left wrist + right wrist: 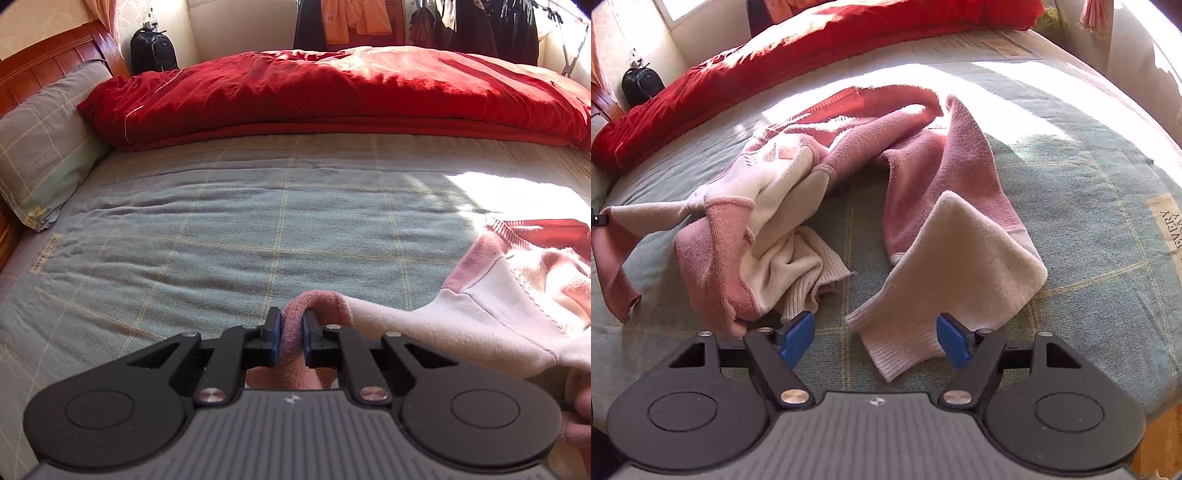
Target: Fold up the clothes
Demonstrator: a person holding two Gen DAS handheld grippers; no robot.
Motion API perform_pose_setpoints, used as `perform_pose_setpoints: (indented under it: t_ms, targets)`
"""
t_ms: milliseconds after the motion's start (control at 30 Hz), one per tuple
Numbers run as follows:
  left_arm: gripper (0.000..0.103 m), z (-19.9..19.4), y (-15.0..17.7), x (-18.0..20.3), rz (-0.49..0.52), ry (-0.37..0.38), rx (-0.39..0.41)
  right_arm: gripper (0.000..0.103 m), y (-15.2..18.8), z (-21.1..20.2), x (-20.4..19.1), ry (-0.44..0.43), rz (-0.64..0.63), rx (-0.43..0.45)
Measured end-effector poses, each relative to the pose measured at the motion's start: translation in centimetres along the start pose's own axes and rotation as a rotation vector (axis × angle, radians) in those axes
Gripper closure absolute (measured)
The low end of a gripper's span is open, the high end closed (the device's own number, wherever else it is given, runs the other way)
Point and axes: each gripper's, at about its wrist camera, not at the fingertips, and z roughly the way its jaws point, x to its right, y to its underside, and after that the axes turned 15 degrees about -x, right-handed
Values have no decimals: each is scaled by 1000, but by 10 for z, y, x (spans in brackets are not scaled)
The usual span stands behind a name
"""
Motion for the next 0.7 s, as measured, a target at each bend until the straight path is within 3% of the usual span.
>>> perform_pose_setpoints:
  t_ms: [433, 500, 567, 633, 700]
  targets:
    - [94, 37, -26, -33, -19, -104, -69, 26, -14, 15, 2, 35, 4, -23]
    - [103, 39, -35, -42, -39, -149, -61, 26, -16, 16, 2, 44, 1, -24]
    - [103, 39, -45, -53, -56, -198, -48, 26, -19, 17, 1, 52, -4, -27]
    - [103, 42, -54, -71, -84, -126, -86, 26, -21, 20, 0, 58, -8, -33]
    - [103, 47, -54, -73, -57, -103, -120, 26, -23, 23, -2, 63, -7, -40]
